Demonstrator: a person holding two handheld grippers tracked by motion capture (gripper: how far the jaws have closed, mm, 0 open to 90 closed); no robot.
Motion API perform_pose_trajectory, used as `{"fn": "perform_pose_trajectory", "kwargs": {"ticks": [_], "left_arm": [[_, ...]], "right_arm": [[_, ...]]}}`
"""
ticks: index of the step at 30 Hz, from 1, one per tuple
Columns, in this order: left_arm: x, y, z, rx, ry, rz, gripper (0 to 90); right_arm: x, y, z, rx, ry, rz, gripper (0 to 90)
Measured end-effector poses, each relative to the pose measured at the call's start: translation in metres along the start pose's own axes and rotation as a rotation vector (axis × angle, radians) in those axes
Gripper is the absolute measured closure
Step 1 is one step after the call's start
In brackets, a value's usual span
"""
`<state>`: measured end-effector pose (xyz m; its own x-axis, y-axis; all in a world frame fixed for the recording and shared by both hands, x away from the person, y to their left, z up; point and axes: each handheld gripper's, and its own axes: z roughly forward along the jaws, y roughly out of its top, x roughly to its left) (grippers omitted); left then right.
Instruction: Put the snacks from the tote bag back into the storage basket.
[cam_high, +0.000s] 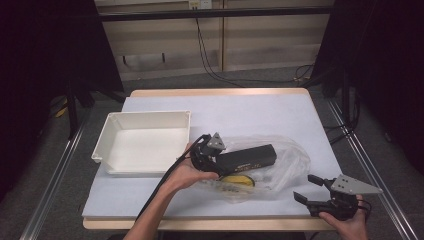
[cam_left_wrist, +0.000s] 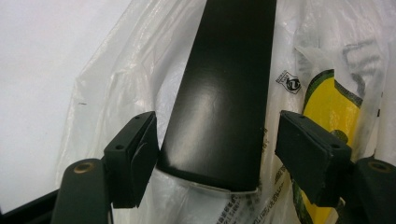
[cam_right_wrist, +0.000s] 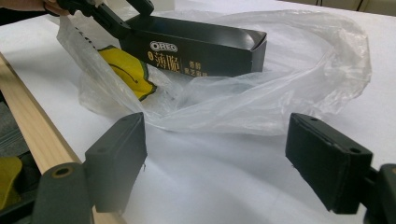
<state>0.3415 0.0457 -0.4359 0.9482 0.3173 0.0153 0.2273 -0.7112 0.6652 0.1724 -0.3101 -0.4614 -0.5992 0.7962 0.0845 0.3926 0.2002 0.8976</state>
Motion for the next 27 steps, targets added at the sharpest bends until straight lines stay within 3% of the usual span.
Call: {"fn": "perform_pose_trajectory", "kwargs": {"ticks": [3,5,6,7,11,13,16,27], "left_arm": [[0.004,-0.002,0.006,0.039,-0.006,0.008,30.1],[0.004,-0.005,0.01,0.051,-0.01,-0.018,31.2],[0.006,-0.005,0.011,0.067,-0.013,0.002,31.2],[0.005,-0.007,0.013,0.057,-0.014,-0.005,31.3],[0.003,-0.005,0.013,0.064,-0.015,0.031,36.2],[0.004,-0.004,0.014,0.073,-0.011,0.009,37.6],[0.008,-0.006,0.013,0.063,-0.039,-0.009,39.7],[0.009,-0.005,0.008,0.055,-0.058,-0.012,42.9]], "right_arm": [[-0.001,0.0,-0.001,-0.004,0.0,0.005,20.3],[-0.001,0.0,-0.001,-0.002,0.0,0.01,20.4],[-0.001,0.0,0.0,0.0,-0.002,0.01,20.4],[-0.001,0.0,0.0,0.001,-0.002,0.008,20.4],[-0.001,0.0,0.0,0.005,-0.007,0.006,20.3],[-0.001,0.0,0.001,0.008,-0.004,0.007,20.3],[-0.001,0.0,0.001,0.006,0.0,0.008,20.3],[-0.002,-0.001,0.0,-0.005,0.004,0.019,19.6]]}}
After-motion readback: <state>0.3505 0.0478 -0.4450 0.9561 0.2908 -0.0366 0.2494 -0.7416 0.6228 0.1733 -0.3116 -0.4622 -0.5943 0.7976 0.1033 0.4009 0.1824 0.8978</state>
